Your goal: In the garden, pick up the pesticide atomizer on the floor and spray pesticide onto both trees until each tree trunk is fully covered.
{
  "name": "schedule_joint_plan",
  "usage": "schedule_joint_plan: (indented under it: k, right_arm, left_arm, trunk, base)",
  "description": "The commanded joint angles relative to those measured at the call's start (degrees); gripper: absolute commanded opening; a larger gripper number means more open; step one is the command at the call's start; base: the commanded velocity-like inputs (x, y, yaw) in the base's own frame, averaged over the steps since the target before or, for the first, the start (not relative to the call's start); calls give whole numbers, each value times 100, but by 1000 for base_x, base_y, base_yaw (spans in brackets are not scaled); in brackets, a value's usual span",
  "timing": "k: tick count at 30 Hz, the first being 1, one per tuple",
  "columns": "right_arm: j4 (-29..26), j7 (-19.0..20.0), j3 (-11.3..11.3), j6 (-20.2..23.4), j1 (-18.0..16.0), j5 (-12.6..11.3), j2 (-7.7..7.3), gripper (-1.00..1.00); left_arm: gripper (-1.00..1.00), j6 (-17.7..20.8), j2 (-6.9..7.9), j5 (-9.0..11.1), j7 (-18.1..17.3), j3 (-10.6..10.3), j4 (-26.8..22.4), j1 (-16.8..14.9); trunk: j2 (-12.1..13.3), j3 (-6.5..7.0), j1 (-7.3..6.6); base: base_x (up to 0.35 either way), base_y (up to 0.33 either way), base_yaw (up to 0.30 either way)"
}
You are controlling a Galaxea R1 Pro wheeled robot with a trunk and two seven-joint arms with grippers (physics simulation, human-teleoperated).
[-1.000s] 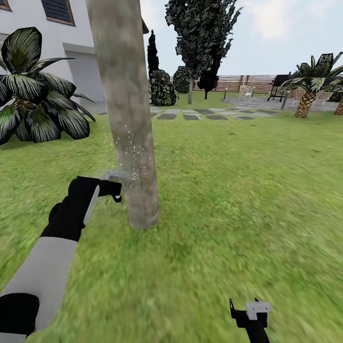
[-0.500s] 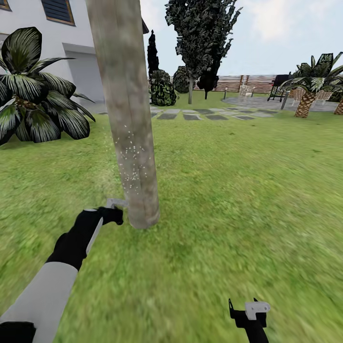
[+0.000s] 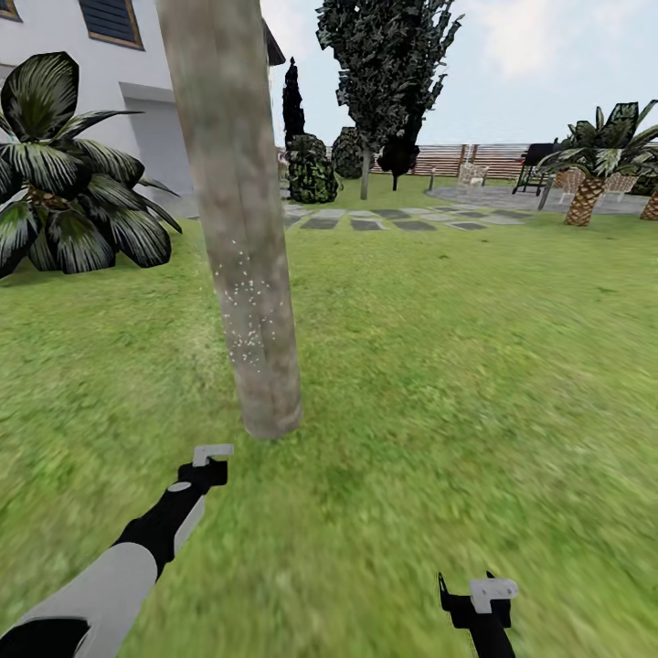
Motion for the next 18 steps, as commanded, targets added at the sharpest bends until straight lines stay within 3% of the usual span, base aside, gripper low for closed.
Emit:
schedule_joint_plan:
  k: [1,6,18]
  right_arm:
    - [0,-1,-1,0,0,-2,0,100]
    - [0,-2,4,1,0,-7,0,100]
    - [3,-2,6,1,0,0,2,100]
  left_arm:
    - [-100,-86,4,26,-2,11,1,31]
    - [-100,-293,-4,46,4,16,34,70]
    - [-100,-273,17,51,-11,33,-37,72]
  trunk:
    - [0,0,0]
    - [0,0,0]
    - [0,0,0]
  base:
    - [51,-260,0]
    - [122,-269,0]
    - [26,-272,14]
